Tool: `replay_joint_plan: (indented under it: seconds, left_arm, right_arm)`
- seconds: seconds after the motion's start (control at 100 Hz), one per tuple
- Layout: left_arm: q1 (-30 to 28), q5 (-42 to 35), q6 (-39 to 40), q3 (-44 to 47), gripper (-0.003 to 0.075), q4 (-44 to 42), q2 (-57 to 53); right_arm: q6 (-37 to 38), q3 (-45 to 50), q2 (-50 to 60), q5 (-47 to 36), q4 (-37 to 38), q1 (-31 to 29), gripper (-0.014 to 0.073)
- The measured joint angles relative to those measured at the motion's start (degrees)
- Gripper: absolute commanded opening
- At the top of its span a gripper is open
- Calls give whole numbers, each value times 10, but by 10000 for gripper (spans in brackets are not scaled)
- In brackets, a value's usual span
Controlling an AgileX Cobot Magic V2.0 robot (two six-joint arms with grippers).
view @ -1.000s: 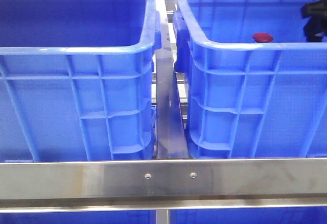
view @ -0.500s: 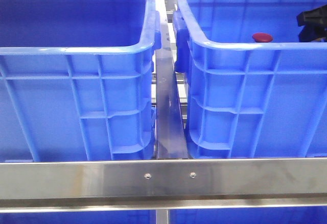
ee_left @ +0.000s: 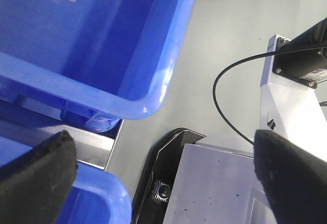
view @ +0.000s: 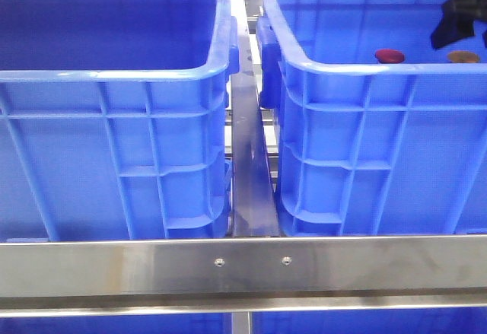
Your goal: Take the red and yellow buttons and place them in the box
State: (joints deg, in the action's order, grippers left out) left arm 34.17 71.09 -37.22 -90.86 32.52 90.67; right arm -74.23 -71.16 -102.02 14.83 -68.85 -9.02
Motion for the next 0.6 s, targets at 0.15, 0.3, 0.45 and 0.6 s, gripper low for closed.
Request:
replay_joint_plan:
  seconds: [0.15, 0.3, 0.45, 0.6]
  left_arm:
    - [0, 0, 0, 0, 658, 0, 0]
    - [0, -1, 0, 0, 657, -1, 0]
    - [0, -2, 0, 0, 609, -1, 0]
    - [0, -4, 0, 0, 457, -1, 0]
  right_arm:
    - [0, 35, 42, 4, 0, 0, 602]
    - [1, 88, 100, 7, 0, 0, 432]
    - [1, 142, 168, 12, 0, 0, 174]
    - [2, 185, 236, 45, 1, 0, -24]
